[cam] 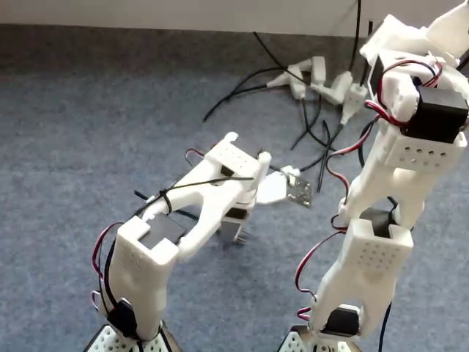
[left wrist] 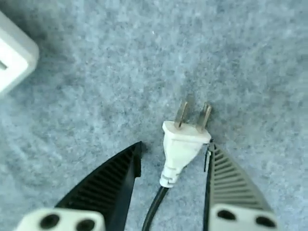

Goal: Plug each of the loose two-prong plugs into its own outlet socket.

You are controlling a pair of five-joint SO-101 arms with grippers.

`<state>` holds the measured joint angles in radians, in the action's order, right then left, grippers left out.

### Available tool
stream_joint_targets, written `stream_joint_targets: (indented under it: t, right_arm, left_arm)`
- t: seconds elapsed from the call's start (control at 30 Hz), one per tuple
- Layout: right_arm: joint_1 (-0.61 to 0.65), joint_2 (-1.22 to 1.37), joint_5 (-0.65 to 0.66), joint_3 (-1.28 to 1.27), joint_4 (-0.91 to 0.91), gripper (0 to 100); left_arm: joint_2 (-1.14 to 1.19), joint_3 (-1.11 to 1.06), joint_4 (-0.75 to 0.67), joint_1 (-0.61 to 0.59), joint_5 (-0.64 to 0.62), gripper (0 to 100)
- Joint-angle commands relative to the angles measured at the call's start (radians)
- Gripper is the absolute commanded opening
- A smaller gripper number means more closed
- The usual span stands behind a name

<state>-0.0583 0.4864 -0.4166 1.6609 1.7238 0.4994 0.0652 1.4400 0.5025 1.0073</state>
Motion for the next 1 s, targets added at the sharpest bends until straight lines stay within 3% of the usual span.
stream_joint_targets:
  t: [0.0, 0.33, 0.57, 0.97]
  right_arm:
    - [0.005, -0.048, 0.014, 0.114, 0.018, 36.2]
    - [0.005, -0.048, 0.014, 0.114, 0.016, 36.2]
    - [0.010, -0.048, 0.014, 0.114, 0.015, 36.2]
    - [0.012, -0.048, 0.014, 0.114, 0.015, 36.2]
  left_arm:
    - [-0.068, 0.054, -0.020, 0.008, 0.005, 23]
    - [-0.070, 0.137, -0.018, 0.007, -0.025, 23]
    - [-0.104, 0.200, 0.064, 0.005, -0.025, 23]
    - [0.035, 0.203, -0.012, -0.048, -0.023, 23]
